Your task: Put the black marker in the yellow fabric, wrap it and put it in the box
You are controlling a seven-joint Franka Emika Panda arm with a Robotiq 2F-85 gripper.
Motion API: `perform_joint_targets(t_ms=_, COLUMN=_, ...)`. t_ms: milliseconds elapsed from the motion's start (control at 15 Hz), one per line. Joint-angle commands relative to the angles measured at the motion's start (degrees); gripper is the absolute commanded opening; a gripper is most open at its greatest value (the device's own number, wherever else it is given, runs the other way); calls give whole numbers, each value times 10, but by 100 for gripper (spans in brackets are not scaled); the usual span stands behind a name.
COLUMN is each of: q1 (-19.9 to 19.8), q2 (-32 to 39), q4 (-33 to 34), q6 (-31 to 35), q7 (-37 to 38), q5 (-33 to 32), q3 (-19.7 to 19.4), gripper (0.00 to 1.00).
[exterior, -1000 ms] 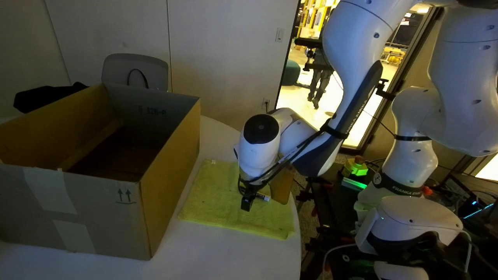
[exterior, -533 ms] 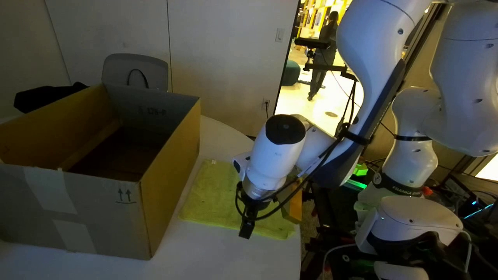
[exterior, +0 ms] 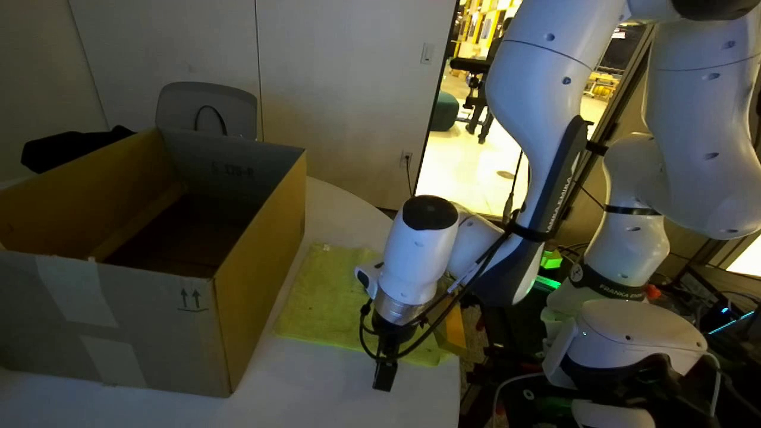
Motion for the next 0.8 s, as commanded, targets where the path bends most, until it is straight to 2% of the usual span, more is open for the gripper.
perform_joint_targets(t_ms=0, q1=-55, q2=18, q4=3, q6=19, q7=-47, q5=19, q3=36, gripper=100)
perform_joint_targets(t_ms=533, q1=-128, q2=41, q4=11, q6=7, q7=-80, q5=18, q3=79, gripper=100)
perform_joint_targets(t_ms=600, q1=-134, q2=45, q4=13, q6=4, q7=-83, q5=18, q3=84, gripper=83)
perform_joint_targets(t_ms=733, q1=-149, q2=52, q4=14, q6=0, q7=-90, q5=19, q3=97, gripper=66)
